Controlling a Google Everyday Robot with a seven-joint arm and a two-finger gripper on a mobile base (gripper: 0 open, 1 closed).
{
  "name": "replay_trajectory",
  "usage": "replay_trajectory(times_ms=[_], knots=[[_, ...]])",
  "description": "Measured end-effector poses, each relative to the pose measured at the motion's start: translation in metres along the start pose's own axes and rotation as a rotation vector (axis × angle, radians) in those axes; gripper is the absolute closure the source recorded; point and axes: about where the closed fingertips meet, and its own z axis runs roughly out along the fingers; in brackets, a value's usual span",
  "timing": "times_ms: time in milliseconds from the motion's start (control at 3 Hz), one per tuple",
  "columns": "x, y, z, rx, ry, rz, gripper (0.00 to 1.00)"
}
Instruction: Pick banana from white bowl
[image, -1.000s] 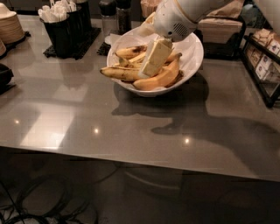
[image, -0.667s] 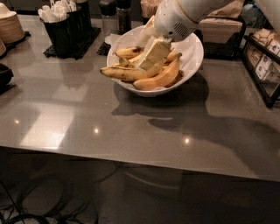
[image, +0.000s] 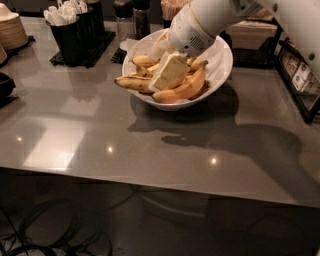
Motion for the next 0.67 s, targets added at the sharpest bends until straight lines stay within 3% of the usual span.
replay_trajectory(times_ms=[667], knots=[[0.0113,-0.0055,0.0242,-0.053,-0.019,0.029,0.43]])
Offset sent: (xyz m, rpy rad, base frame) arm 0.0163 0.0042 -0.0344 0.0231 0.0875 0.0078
